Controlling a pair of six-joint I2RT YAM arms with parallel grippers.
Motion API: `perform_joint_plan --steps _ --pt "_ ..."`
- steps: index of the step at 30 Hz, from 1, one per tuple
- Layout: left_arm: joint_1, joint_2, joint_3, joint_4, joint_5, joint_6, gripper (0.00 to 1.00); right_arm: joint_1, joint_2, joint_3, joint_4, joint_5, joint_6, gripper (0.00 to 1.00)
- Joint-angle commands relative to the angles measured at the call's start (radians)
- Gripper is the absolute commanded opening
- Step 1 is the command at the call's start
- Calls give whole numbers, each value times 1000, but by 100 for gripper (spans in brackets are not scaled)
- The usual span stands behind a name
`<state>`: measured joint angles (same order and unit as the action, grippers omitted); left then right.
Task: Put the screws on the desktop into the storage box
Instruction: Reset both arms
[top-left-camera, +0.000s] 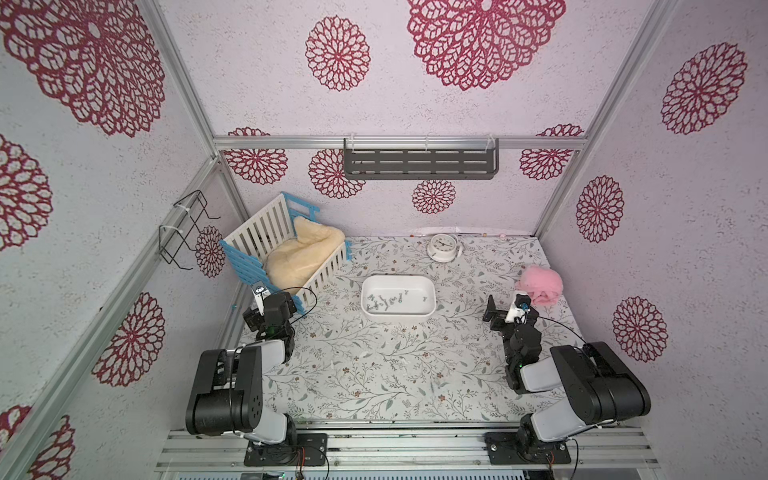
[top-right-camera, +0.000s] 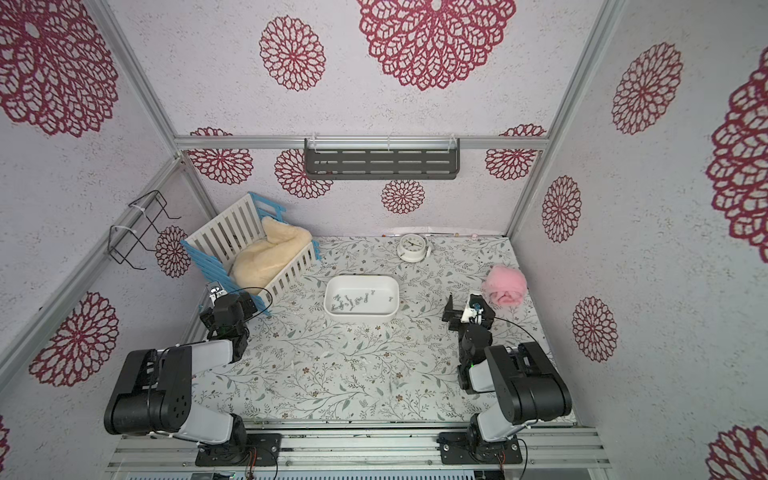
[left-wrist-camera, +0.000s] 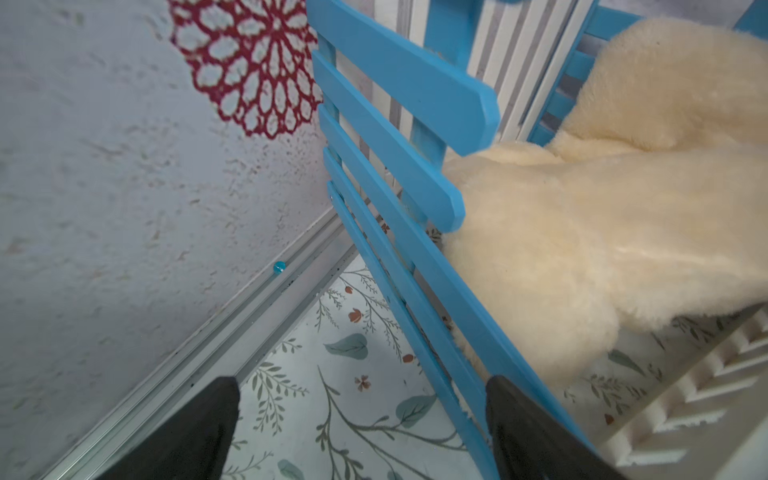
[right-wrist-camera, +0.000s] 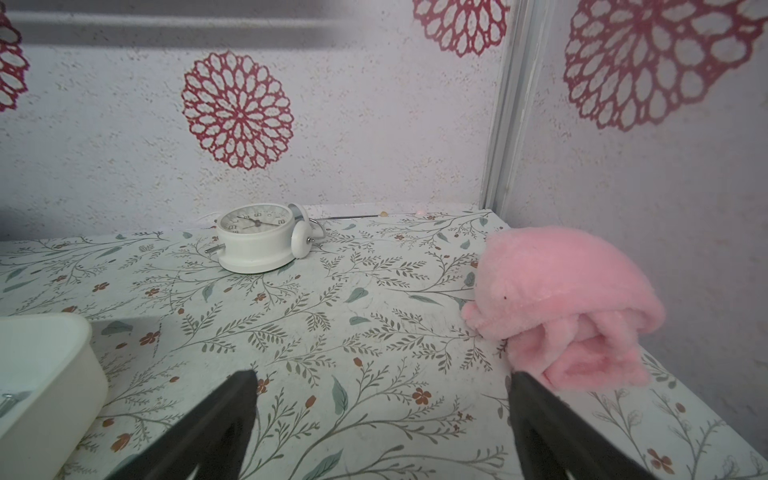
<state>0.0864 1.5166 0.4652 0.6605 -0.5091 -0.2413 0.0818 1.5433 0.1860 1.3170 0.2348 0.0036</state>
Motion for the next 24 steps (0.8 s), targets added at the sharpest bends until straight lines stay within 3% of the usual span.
perform_joint_plan --steps 1,4,24 --pt "-7 57 -76 315 97 81 97 -8 -10 10 44 -11 12 99" --pt "-10 30 -57 233 111 83 97 -8 -11 7 46 -2 13 99" --pt "-20 29 -59 236 92 88 97 -5 -9 12 40 1 10 99"
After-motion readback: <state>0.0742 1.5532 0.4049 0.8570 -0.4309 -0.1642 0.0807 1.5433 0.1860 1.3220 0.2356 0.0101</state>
